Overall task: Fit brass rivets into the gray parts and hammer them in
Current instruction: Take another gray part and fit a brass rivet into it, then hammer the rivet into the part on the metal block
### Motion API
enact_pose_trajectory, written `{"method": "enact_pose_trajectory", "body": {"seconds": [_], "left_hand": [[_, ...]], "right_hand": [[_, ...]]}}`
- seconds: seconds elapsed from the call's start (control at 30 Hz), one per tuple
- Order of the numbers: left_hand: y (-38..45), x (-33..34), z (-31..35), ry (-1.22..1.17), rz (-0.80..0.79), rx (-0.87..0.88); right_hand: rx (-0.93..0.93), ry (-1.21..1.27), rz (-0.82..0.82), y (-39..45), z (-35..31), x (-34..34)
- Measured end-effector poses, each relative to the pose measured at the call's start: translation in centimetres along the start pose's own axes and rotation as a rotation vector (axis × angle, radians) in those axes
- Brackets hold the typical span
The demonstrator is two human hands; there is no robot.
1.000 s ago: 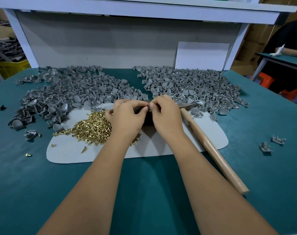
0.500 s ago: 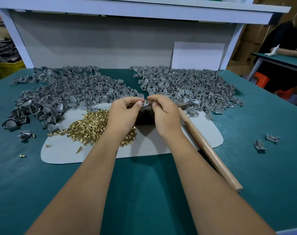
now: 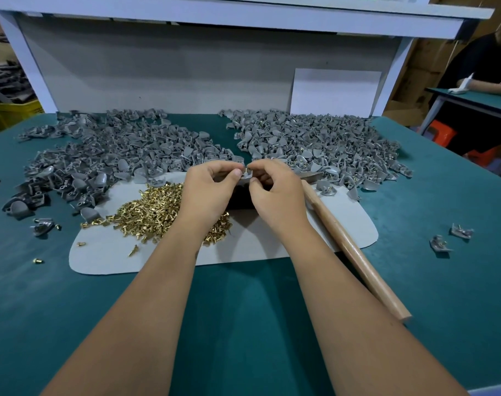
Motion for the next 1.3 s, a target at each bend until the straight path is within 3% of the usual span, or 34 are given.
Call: {"method": "enact_pose_trajectory", "body": {"seconds": [0.37,0.5,0.63,0.73,0.8,0.97,1.13,1.3], "left_hand": [[0.4,0.0,-0.3,0.180,0.009,0.080],[0.4,0.2,-0.7,0.311,0.027,0.054],[-0.1,0.2,-0.2,0.340,0.078,0.039],[-0.1,0.2,-0.1,0.353,0.086,0.038],[-0.1,0.4,0.0,0.369,0.081,0.047],[-0.3,-0.2,0.1,0.491,0.139,0.016],[-0.4,-0.7,-0.1,0.477,0.126,-0.010],[-0.2,-0.2,-0.2,0.490,0.117,-0.007]], "right_hand": [[-0.028,-0.053,-0.016,0.0,0.1,0.2],[-0.005,-0.235,0.039,0.0,-0.6,-0.9],[0.252,-0.644,0.114,0.4,-0.4,-4.8],[0.580,-0.786,-0.092,-1.0,0.8,-7.7],[0.639,-0.852,-0.244,-2.6,0.9,-8.3],[0.531,-0.914,-0.318,-3.0,-0.4,-7.9],[0.530,-0.787,-0.103,-2.4,-0.4,-9.4],[0.389,-0.745,0.037,-2.5,-2.3,-10.5]]}}
Point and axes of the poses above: each hand's wrist, its own y-axis towards the middle knuckle, its own x-axis out of the palm, z = x × y, the point moved 3 cm from there along y, towards the middle knuckle, and after that the axes turned 3 degrees about -z, right-handed, at the moved point
